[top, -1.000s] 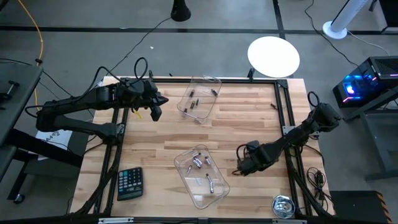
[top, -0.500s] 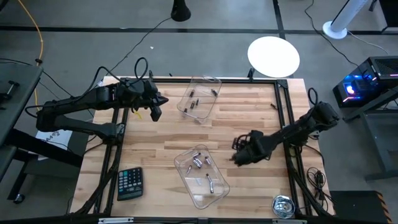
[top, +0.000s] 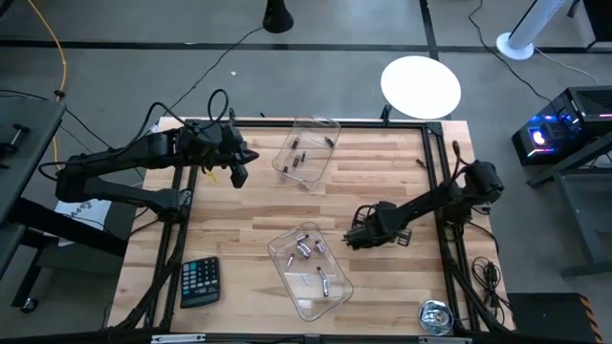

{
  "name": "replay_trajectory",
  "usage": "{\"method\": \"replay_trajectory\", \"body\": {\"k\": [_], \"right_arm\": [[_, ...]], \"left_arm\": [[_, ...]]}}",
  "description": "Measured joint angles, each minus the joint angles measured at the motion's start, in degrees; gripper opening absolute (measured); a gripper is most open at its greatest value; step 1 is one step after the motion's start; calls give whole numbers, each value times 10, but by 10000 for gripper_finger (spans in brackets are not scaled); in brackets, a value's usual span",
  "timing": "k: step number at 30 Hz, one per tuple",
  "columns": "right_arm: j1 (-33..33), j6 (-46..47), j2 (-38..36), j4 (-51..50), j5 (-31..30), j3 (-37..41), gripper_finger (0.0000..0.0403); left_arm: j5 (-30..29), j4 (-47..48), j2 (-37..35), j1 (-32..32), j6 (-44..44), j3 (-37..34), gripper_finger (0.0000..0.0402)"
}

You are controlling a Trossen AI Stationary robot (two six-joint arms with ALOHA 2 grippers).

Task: Sort batteries
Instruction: Put the black battery into the top transparent bin

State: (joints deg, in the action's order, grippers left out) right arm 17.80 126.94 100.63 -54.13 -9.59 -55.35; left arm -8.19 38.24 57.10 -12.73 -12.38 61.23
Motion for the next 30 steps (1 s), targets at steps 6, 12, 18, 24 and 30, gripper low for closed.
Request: {"method": "replay_trajectory", "body": {"k": [6,12,18,24,30], "right_arm": [[13,17,12,3,-2,-2,161],[-4,-72,13,18,-15,-1,157],[-44,-208,16,35,-6,-1,118],[-77,-316,16,55,-13,-1,33],[-102,-389,-4,34,-84,-16,19]], "left_arm": [[0,0,0,0,1,0,0],[0,-3,3,0,15,0,0],[0,-9,11,0,15,0,0],[0,-6,15,0,6,0,0],[12,-6,13,0,-18,0,0]]}}
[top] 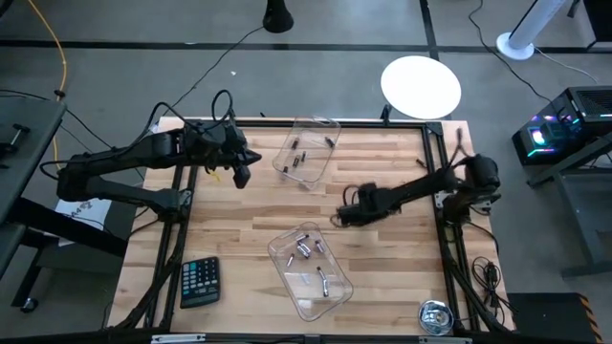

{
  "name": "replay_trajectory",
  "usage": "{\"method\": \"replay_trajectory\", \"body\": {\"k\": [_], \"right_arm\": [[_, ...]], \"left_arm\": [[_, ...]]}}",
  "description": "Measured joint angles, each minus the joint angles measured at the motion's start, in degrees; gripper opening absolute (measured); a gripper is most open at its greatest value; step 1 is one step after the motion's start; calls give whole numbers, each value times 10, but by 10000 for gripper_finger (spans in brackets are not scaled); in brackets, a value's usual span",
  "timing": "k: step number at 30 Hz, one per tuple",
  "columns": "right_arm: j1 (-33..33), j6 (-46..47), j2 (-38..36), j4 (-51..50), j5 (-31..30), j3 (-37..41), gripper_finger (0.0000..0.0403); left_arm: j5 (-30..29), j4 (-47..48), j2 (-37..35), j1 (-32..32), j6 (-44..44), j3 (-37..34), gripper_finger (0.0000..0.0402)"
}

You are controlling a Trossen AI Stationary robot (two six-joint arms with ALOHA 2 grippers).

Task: Sort batteries
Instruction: Put the black battery into the top transparent bin

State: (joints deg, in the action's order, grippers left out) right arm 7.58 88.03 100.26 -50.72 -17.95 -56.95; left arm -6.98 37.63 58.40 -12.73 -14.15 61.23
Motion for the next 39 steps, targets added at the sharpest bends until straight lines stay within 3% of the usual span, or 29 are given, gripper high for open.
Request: {"method": "replay_trajectory", "body": {"k": [7,11,17,21,26,30,32,37,39], "right_arm": [[-54,-75,-87,-8,-136,-54,9],[-108,-205,-104,101,-179,-90,6],[-189,-383,-90,345,-101,-98,14],[-239,-404,-69,384,-26,-98,45],[-287,-431,-63,394,44,-98,123],[-319,-497,-97,313,66,-98,179],[-341,-501,-121,221,59,-98,194],[-396,-484,-153,-57,-53,-98,200],[-425,-461,-148,-115,-81,-97,200]], "left_arm": [[20,-2,-9,0,-21,0,0],[19,-2,-10,0,-24,0,0],[19,-2,-11,0,-49,0,0],[19,-2,-11,0,-53,0,0],[17,-2,-10,0,-58,0,0],[16,-2,-10,0,-59,0,0],[16,-2,-10,0,-59,0,0],[1,-3,-9,0,-57,0,0],[-9,-4,-8,0,-53,0,0]]}}
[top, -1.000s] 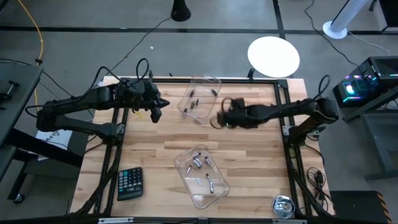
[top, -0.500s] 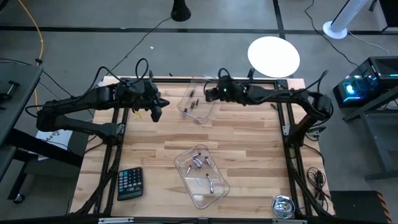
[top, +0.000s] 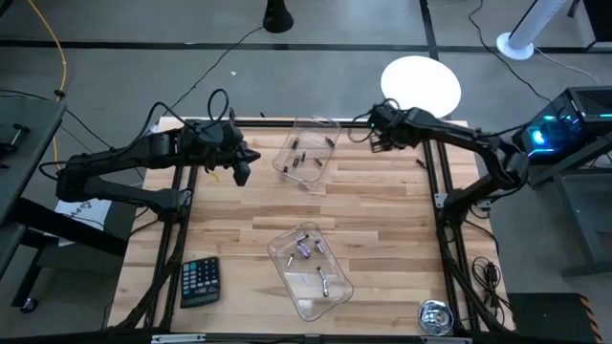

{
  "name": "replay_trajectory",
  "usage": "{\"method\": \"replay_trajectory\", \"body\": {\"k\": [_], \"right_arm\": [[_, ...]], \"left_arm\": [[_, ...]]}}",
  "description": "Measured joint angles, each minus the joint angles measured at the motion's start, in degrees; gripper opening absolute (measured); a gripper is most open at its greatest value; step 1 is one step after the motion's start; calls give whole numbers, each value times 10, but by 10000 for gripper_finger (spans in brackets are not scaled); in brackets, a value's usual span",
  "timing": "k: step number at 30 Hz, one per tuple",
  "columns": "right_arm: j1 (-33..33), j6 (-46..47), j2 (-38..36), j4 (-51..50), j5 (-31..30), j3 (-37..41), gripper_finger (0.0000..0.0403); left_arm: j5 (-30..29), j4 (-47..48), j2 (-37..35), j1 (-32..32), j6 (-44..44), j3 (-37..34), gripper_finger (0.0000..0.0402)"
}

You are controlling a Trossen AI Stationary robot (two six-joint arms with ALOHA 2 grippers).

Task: Sort batteries
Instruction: Put the black battery into the top transparent bin

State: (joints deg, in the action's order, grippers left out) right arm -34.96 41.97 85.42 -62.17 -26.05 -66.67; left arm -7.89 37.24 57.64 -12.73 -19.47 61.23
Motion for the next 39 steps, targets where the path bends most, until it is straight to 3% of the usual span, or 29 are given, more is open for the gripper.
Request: {"method": "replay_trajectory", "body": {"k": [5,8,10,13,15,19,22,26,31,34,39], "right_arm": [[-66,45,28,15,-26,0,200],[-97,55,58,18,-29,0,180],[-118,38,82,-1,-25,0,142],[-140,10,117,-49,-28,0,49],[-147,1,132,-65,-41,0,15],[-160,46,141,-64,-39,12,16],[-169,88,141,-42,-16,57,3],[-155,129,142,-12,-28,97,2],[-170,209,139,70,12,198,1],[-161,255,133,100,-18,242,1],[-131,197,106,96,-34,219,0]], "left_arm": [[-3,-10,5,0,7,0,0],[-1,-9,6,0,6,0,0],[2,-8,6,1,6,0,0],[3,0,6,5,6,0,0],[3,2,6,5,12,0,0],[2,12,6,5,24,0,0],[0,15,6,4,39,0,0],[-4,23,6,4,47,0,0],[-5,24,6,3,74,0,0],[-5,25,6,3,86,0,0],[-4,24,6,4,86,0,0]]}}
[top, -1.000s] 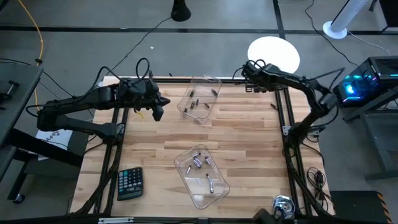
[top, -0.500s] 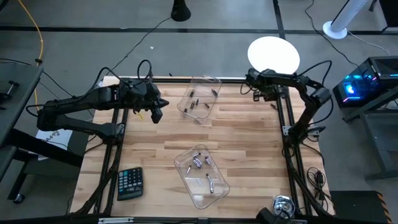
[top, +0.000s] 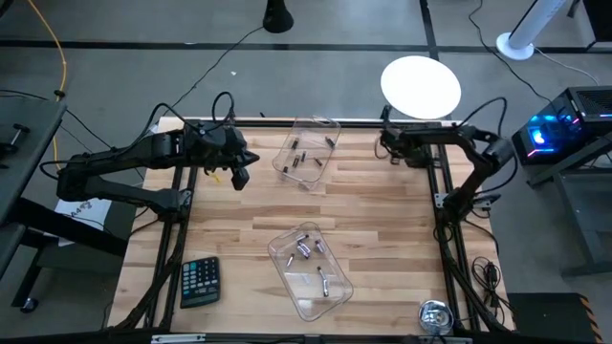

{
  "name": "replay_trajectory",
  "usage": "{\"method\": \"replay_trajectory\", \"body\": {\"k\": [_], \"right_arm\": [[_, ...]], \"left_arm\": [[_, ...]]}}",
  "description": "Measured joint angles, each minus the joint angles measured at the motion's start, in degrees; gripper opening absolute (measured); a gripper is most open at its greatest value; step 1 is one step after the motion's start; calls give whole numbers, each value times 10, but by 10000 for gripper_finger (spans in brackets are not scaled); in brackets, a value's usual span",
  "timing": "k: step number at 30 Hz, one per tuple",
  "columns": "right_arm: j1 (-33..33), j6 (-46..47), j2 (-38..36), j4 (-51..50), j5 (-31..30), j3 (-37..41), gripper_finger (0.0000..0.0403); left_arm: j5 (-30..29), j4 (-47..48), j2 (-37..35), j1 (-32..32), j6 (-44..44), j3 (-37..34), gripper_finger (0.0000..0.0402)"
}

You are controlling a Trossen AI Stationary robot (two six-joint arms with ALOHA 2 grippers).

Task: Sort batteries
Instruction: Put the black battery into the top transparent bin

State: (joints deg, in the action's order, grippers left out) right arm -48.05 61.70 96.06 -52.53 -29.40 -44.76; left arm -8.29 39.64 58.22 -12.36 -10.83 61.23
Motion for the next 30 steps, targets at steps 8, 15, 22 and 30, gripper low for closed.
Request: {"method": "replay_trajectory", "body": {"k": [8,15,22,30], "right_arm": [[-6,-65,-47,9,-44,-96,0],[-44,-84,-28,84,20,-118,0],[0,-121,-25,213,142,-117,0],[24,-103,5,257,158,-117,26]], "left_arm": [[-5,-6,0,-1,0,0,0],[-19,-9,0,-1,0,0,0],[-26,0,0,-1,-10,0,0],[-28,1,0,-1,-10,0,0]]}}
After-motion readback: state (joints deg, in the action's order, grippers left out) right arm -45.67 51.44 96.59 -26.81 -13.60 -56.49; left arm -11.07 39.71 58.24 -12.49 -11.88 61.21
